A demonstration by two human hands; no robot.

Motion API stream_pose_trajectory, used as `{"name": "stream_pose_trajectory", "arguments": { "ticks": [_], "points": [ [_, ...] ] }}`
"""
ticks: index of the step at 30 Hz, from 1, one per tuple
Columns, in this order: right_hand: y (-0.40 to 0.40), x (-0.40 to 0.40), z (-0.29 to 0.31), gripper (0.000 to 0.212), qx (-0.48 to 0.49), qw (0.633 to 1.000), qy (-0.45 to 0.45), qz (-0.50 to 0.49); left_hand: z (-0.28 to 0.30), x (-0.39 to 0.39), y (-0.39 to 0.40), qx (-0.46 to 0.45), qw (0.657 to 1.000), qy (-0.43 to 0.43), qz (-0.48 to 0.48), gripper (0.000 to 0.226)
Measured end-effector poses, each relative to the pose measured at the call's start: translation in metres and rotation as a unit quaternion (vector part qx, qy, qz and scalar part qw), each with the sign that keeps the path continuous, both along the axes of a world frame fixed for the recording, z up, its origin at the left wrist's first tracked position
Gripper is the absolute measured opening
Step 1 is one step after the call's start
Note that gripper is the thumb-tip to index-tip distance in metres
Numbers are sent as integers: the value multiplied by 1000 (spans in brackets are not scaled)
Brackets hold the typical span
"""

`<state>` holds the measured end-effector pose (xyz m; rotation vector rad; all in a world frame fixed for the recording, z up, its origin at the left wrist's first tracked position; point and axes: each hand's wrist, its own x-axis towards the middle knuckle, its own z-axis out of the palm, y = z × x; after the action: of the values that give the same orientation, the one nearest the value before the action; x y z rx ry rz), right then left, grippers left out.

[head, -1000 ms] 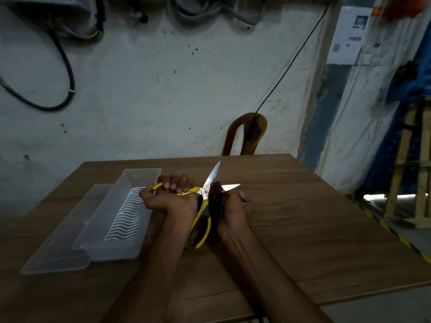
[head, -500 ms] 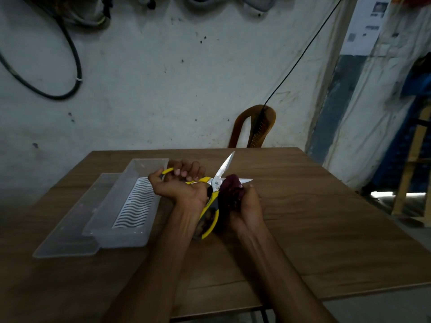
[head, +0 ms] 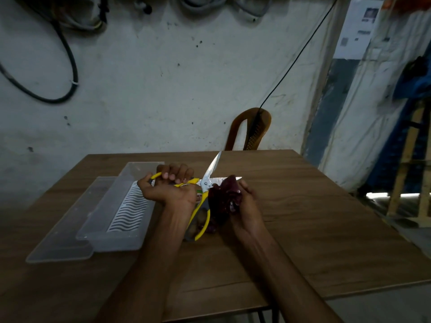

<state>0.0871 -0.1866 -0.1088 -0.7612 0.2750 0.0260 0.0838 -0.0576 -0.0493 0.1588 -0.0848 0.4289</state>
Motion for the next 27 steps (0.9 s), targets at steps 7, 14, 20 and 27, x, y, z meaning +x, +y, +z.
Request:
{"name": "stream_pose_trajectory", "arguments": {
  "ticks": [7,14,20,27],
  "points": [
    [-10,-15,30,60,-152,988,-23,-6,-2,1,-5,48,999,8,3,29],
    [-52,-10,40,53,-182,981,-21,-70,1,2,3,46,999,14,9,28],
    [-90,0,45,28,-247,964,-88,-49,-1,5,10,62,998,-16,-26,28],
    [-79,2,60,34,-430,862,-211,168,-2,3,0,127,991,-14,-40,29]
  ]
}}
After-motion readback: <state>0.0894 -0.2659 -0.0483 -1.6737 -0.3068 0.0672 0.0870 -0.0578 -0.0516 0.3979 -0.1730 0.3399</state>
